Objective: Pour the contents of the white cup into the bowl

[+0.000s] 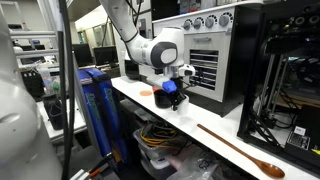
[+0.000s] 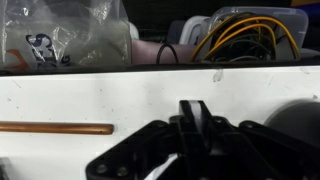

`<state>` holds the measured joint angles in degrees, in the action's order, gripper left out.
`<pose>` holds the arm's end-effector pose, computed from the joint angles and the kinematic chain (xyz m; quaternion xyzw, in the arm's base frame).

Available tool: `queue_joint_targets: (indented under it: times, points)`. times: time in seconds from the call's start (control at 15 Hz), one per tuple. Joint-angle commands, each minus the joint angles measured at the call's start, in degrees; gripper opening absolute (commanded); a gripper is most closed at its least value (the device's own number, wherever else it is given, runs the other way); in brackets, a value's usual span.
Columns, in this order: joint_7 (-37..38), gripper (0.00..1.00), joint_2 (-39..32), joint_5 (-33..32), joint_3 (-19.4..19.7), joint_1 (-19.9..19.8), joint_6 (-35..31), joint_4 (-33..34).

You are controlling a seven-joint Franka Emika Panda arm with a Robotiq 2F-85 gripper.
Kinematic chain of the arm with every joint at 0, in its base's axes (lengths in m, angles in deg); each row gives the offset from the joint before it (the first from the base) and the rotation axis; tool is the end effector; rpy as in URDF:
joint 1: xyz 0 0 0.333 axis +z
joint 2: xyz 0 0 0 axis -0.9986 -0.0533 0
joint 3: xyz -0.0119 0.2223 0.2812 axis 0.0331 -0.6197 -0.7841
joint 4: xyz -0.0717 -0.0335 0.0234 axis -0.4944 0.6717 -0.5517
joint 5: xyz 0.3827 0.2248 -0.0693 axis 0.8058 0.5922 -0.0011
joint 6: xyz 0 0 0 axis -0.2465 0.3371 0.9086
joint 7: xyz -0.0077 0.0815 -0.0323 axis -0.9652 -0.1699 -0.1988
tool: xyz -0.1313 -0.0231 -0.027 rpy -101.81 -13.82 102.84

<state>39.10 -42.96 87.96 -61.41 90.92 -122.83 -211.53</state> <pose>0.5264 0.0226 0.2369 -0.9970 0.0533 -0.0459 0.0320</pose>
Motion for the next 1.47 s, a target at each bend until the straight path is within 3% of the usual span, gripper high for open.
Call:
queue_joint_targets:
  times: [0.0, 1.33, 1.4]
  points:
    - [-2.8, 0.02, -3.2, 1.4, -1.5, -1.3, -1.4, 1.7]
    - [-3.4, 0.02, -5.9, 0.8, -2.0, -1.9, -1.7, 2.2]
    - [-3.0, 0.35, -5.9, 0.5, -1.9, -1.8, -1.8, 2.2]
